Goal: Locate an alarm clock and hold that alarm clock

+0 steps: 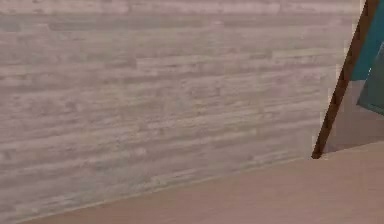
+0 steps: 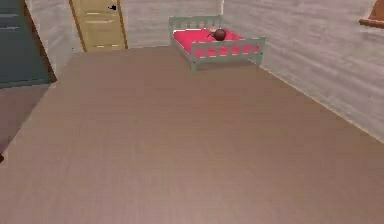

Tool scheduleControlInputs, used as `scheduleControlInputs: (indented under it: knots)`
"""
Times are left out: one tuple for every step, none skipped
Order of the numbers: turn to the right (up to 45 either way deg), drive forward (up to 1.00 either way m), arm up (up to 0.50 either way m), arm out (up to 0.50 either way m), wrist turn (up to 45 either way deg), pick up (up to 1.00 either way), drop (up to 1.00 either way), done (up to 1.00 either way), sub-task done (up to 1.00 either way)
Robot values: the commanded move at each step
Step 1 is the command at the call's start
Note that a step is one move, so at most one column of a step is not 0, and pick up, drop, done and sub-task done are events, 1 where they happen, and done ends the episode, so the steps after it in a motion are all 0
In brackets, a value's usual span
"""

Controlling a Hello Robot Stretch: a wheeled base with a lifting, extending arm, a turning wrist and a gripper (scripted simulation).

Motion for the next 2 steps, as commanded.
scheduleControlInputs:
  knots:
    - [-45.0,0.00,0.00,0.00,0.0,0.00,0.00,0.00,0.00]
    - [-45.0,0.00,0.00,0.00,0.0,0.00,0.00,0.00,0.00]
